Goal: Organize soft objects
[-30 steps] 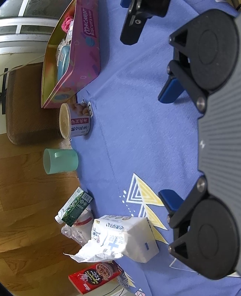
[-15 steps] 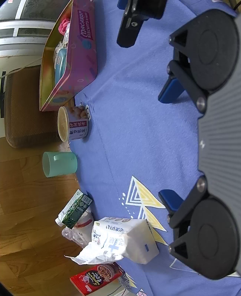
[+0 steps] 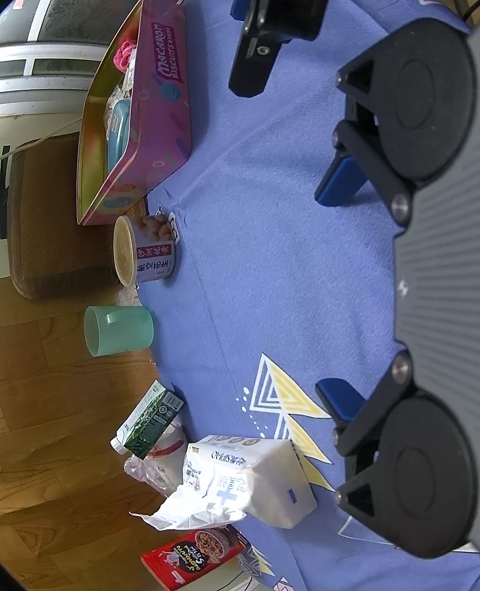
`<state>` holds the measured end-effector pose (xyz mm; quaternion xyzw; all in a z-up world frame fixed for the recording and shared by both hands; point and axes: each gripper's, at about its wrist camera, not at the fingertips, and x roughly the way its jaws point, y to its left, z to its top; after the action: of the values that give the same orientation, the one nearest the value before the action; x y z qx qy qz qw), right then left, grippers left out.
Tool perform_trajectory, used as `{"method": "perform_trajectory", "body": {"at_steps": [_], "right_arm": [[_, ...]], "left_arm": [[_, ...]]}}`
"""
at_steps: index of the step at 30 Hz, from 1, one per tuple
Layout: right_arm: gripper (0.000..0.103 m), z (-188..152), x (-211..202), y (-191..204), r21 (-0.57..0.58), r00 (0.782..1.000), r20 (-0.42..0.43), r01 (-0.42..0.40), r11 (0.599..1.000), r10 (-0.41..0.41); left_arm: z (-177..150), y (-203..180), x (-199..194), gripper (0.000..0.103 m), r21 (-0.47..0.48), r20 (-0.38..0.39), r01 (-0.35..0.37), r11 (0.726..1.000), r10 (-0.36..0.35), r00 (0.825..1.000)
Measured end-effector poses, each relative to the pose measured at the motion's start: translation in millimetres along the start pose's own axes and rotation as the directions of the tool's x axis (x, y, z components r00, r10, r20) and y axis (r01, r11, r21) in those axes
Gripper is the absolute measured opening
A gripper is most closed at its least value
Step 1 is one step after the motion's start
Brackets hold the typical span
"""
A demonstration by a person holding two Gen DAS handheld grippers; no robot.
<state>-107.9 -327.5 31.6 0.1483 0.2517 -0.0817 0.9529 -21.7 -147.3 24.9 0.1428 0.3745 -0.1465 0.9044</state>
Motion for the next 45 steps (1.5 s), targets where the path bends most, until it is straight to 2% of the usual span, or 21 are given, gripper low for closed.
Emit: {"method": "perform_trajectory", "body": {"at_steps": [45], "right_arm": [[0.103, -1.3, -0.1, -1.4, 0.004, 1.000, -0.003, -0.001, 1.000, 0.001]], "left_arm": [[0.5, 3.0, 2.3, 0.103, 0.010, -0.024, 0.049, 0.999, -0.048, 0.999]]}}
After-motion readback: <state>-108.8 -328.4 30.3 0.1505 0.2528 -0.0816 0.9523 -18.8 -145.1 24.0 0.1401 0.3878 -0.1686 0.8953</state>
